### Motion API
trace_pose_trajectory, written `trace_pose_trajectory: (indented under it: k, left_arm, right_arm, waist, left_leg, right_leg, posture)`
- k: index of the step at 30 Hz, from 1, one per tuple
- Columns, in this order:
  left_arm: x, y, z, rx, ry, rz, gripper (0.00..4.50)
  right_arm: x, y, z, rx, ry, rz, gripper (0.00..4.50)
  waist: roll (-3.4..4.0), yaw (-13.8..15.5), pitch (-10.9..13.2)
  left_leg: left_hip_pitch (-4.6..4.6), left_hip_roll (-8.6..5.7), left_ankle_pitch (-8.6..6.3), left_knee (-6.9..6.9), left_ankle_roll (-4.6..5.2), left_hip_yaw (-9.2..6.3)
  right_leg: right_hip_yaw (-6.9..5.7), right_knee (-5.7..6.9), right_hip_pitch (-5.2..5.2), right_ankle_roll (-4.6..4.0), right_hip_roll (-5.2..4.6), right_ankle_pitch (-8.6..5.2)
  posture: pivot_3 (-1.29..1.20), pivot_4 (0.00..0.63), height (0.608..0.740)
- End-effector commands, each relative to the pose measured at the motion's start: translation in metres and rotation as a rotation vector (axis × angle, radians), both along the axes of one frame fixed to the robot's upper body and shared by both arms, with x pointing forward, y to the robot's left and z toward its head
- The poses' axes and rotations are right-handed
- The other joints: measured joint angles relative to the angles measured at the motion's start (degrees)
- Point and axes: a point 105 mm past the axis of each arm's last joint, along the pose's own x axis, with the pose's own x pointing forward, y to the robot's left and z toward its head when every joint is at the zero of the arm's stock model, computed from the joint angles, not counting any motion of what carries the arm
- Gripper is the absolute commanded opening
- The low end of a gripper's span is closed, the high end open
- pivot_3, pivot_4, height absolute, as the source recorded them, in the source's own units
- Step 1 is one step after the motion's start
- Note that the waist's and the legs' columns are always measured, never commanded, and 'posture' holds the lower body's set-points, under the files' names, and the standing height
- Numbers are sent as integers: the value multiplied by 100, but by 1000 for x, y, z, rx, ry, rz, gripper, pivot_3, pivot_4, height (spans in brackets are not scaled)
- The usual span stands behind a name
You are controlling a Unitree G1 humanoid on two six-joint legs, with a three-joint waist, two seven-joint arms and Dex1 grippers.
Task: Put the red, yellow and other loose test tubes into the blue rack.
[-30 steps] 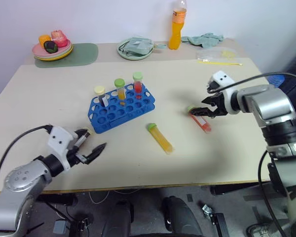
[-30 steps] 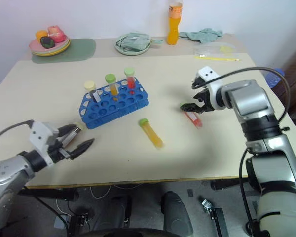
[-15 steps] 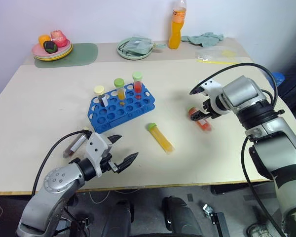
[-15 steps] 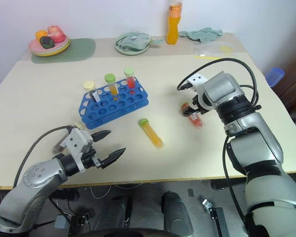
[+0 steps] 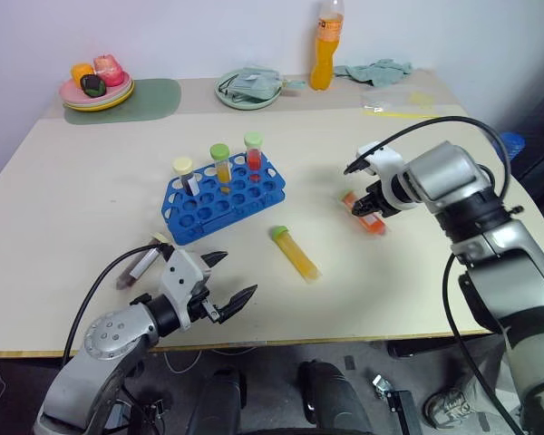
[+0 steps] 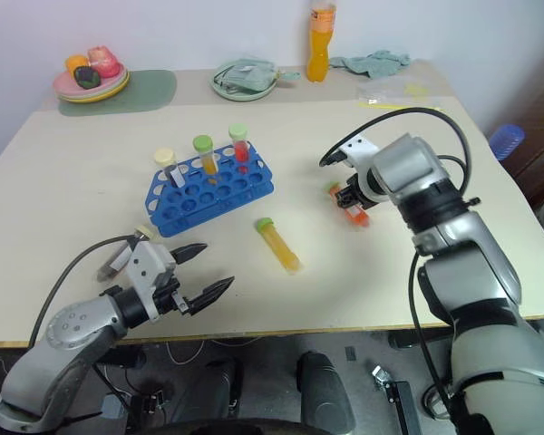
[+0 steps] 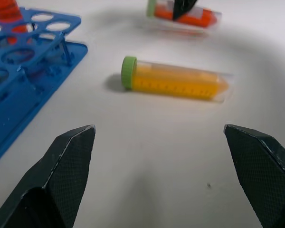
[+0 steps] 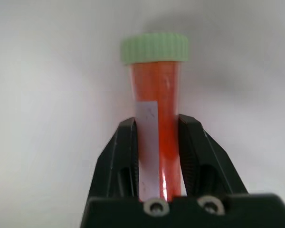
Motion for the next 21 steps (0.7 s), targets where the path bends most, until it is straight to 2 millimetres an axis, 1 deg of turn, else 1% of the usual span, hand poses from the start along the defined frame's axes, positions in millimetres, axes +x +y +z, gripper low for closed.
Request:
trace_pose_trajectory:
  k: [1, 2, 3, 4, 5, 6, 8, 10, 13, 17, 21]
  left_arm:
    - [5, 6, 10, -17, -63, 44, 4500]
    - [9, 9, 11, -27, -76, 78, 4500]
    - [14, 14, 11, -34, -92, 125, 4500]
    - [21, 20, 13, -46, -105, 179, 4500]
    - [25, 24, 15, -59, -116, 215, 4500]
    - [28, 26, 18, -71, -128, 235, 4500]
    - [33, 24, 26, -95, -152, 248, 4500]
    - [35, 20, 33, -113, -168, 235, 4500]
    - [35, 18, 37, -104, -176, 223, 4500]
    - [33, 18, 43, -100, -181, 214, 4500]
    - [32, 17, 48, -96, -178, 204, 4500]
  right_arm:
    - [-11, 47, 57, 252, -402, 226, 666]
    - [-18, 62, 67, 385, -467, 260, 666]
    - [-25, 75, 79, 558, -526, 271, 666]
    - [-26, 86, 82, 651, -588, 241, 666]
    - [-25, 96, 83, 718, -645, 203, 666]
    - [-24, 104, 81, 737, -695, 171, 666]
    - [-19, 118, 72, 800, -714, 110, 666]
    - [-7, 124, 63, 778, -758, 25, 666]
    - [5, 129, 50, 767, -766, -46, 666]
    - [15, 129, 35, 763, -746, -85, 666]
    - [20, 135, 31, 779, -718, -69, 666]
  waist:
    - [2, -16, 1]
    - [2, -36, 1]
    - [3, -56, 2]
    - [2, -82, 1]
    - [3, -111, 1]
    - [3, -126, 0]
    - [-1, -129, -2]
    - [-3, -119, -3]
    - [-4, -125, -3]
    - [-2, -148, -2]
    - [1, -163, -1]
  left_leg:
    - [1, 0, 0, 1, 0, 2]
    - [1, 1, 0, 4, 0, 3]
    - [4, 3, 0, 5, 0, 4]
    - [4, 4, 0, 8, 0, 4]
    - [6, 5, 0, 7, 0, 0]
    - [7, 6, 1, 7, 0, -3]
    - [7, 5, 1, 9, -2, -5]
    - [6, -1, 2, 10, -4, -5]
    - [6, -5, 4, 10, -7, -4]
    - [6, -1, 4, 4, -7, -5]
    - [7, 0, 4, 3, -7, -5]
  right_leg:
    - [1, 3, 0, 1, 0, 0]
    - [2, 6, 0, 1, 2, 0]
    - [3, 10, 1, 1, 3, 1]
    - [4, 15, 0, 1, 4, 1]
    - [3, 19, 1, 0, 5, 2]
    - [2, 22, 1, 0, 6, 2]
    - [1, 24, 0, 0, 6, 2]
    - [1, 24, 2, 0, -2, 2]
    - [1, 22, 2, 0, -6, 3]
    - [2, 21, -1, 0, 0, 2]
    - [2, 22, -2, -1, 2, 2]
  posture:
    - [0, 150, 740]
    - [0, 150, 740]
    - [0, 150, 740]
    - [0, 150, 740]
    - [0, 150, 740]
    - [0, 150, 740]
    - [0, 150, 740]
    - [0, 150, 740]
    - [0, 150, 740]
    - [0, 150, 740]
    - [0, 150, 740]
